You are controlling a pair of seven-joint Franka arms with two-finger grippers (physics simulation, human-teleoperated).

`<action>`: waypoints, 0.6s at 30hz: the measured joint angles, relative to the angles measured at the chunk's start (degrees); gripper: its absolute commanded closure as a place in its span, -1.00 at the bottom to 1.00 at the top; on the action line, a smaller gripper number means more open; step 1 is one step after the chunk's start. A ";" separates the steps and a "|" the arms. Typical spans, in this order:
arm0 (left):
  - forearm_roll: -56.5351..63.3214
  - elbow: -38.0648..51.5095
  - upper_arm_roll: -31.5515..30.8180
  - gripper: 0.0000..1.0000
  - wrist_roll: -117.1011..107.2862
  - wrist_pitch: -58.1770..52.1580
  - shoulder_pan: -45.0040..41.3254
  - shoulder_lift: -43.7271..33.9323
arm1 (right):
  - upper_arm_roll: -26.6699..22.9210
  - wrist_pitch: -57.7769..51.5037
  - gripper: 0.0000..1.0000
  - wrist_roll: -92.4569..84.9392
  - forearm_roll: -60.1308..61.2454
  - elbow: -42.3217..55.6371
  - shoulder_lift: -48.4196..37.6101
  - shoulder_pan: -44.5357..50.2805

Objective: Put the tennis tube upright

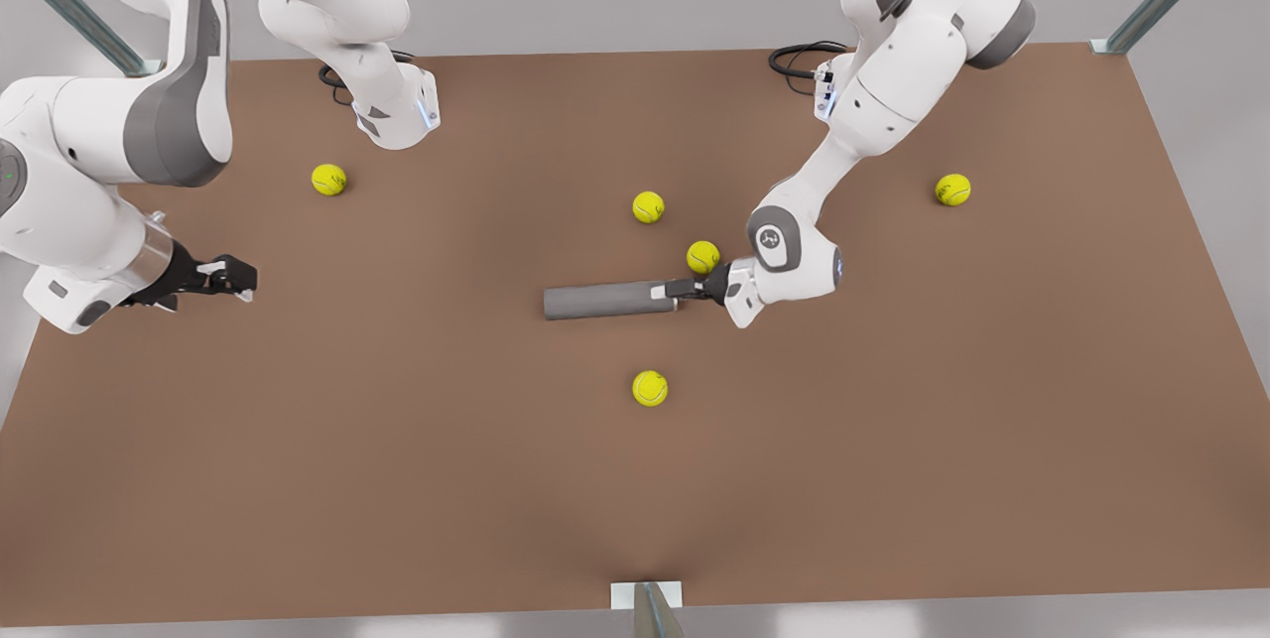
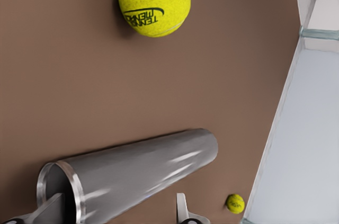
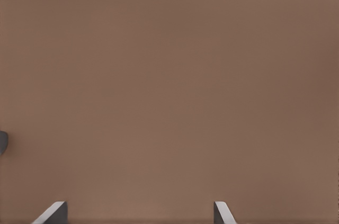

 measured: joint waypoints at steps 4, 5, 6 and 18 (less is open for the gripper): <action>-1.90 0.81 0.00 -0.99 2.55 0.07 -1.13 1.16 | 0.02 0.05 -1.00 -0.03 0.11 0.00 0.02 -0.23; -2.30 0.85 0.00 -0.98 2.55 0.04 -1.10 1.17 | 0.08 0.05 -1.00 -0.03 0.09 0.00 0.00 -0.21; -2.61 0.95 0.00 -0.99 2.55 0.04 -1.19 1.25 | 0.08 0.05 -1.00 -0.03 0.09 0.00 0.04 -0.23; -4.72 1.86 0.00 -0.98 4.57 0.04 -1.28 3.32 | 0.00 0.05 -1.00 -0.12 0.17 0.00 0.08 -0.33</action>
